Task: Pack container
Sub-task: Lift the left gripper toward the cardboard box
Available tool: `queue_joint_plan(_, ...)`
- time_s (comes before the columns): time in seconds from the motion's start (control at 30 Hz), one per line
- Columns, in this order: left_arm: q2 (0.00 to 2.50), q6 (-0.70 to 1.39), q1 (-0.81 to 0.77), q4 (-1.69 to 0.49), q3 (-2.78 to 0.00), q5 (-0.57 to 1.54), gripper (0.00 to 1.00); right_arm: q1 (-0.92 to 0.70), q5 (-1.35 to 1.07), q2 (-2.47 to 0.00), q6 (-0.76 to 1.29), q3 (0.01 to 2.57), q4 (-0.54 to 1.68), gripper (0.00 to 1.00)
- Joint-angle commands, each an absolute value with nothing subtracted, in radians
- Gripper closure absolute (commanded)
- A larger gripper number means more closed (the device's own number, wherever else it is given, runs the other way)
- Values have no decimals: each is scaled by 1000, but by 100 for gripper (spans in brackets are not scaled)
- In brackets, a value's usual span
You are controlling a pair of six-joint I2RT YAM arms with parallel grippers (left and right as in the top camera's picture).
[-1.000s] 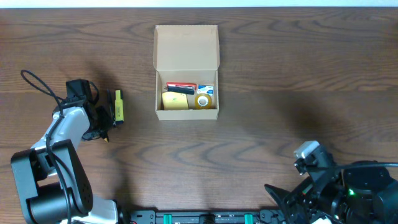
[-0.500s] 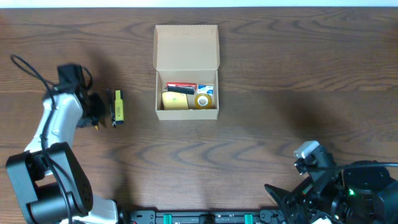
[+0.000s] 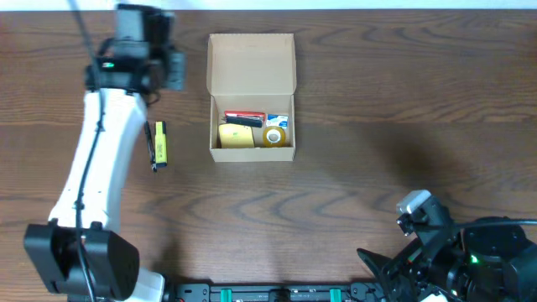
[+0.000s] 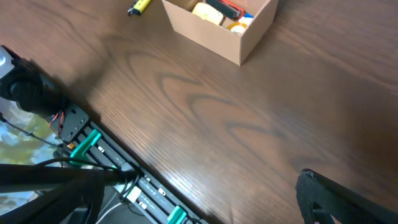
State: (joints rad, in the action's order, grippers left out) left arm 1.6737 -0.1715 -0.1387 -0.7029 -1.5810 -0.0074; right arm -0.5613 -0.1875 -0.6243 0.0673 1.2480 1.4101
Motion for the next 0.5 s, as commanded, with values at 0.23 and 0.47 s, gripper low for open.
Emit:
queue_joint_plan(0.23,1737,-86,-312,-657,-1592,35,95,-562,-195,-625,73,1249,1411,1)
queue_joint_plan(0.47,1836,162,-390,-746,-1591,33,94,-562,-195,-625,73,1249,1411,1)
